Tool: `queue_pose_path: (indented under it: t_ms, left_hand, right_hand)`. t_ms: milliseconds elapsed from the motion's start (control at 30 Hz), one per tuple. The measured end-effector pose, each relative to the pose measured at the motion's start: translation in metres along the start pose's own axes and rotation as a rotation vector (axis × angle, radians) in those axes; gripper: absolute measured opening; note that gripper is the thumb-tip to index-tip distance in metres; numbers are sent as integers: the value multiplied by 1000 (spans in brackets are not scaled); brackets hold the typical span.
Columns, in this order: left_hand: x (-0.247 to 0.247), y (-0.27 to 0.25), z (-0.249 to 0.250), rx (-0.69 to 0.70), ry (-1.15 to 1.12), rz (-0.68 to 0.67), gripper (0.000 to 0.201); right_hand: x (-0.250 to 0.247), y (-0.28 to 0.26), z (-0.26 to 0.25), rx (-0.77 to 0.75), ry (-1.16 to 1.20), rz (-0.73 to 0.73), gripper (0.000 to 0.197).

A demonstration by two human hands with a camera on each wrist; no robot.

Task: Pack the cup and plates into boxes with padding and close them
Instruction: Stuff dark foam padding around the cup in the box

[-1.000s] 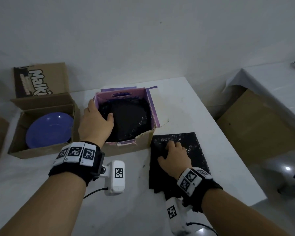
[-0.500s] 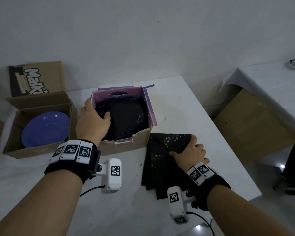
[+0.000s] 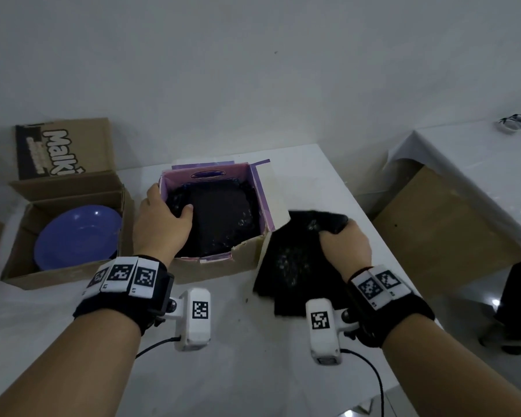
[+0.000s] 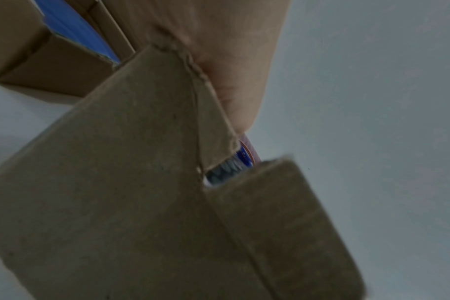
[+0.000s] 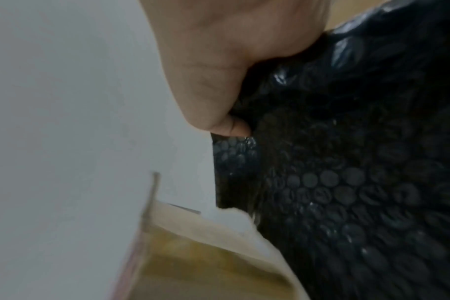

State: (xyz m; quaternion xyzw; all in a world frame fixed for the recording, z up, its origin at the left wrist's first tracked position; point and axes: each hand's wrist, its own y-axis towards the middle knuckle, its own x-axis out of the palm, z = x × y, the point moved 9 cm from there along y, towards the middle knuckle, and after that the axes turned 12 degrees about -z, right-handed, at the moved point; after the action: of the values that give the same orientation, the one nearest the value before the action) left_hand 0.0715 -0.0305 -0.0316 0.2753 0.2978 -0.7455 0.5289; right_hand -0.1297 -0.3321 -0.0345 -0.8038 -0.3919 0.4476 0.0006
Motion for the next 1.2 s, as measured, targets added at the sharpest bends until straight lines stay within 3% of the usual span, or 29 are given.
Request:
queue_pose_path:
  t_ms: [100, 200, 267, 333, 400, 500, 700, 767, 800, 867, 933, 1033, 1200]
  left_hand:
    - [-1, -3, 1, 4, -119, 4, 48]
    - [-4, -4, 0, 1, -319, 14, 39]
    - [-4, -4, -7, -19, -514, 14, 37]
    - [1, -2, -18, -60, -714, 0, 35]
    - [8, 0, -25, -80, -865, -36, 33]
    - [12, 0, -26, -98, -961, -98, 38]
    - [15, -2, -35, -151, -1132, -178, 38]
    - [13, 1, -35, -150, -1161, -204, 37]
    - [12, 3, -35, -146, -1167, -219, 36]
    - [11, 6, -36, -153, -1157, -226, 35]
    - [9, 7, -40, -168, -1087, -189, 39]
    - [3, 8, -38, -118, -942, -125, 39]
    - [3, 7, -33, -44, -784, -78, 38]
  right_hand:
    - [-47, -23, -57, -178, 73, 219, 23]
    - [-60, -61, -127, -490, 114, 319, 27]
    - [-39, -80, -169, -726, 17, 297, 38]
    - [17, -84, -192, -823, -278, 138, 59]
    - [78, -80, -192, -784, -545, -83, 71]
    - [135, -77, -185, -750, -693, -278, 70]
    - [170, -80, -186, -682, -720, -545, 75]
    - [163, -81, -193, -662, -629, -647, 74]
    - [154, -77, -202, -677, -560, -634, 69]
    - [130, -65, -223, -771, -594, -439, 65]
    - [122, -49, -227, -801, -789, -255, 86]
    - [143, -25, -205, -700, -955, -316, 115]
    - [180, -30, -188, -659, -940, -531, 116]
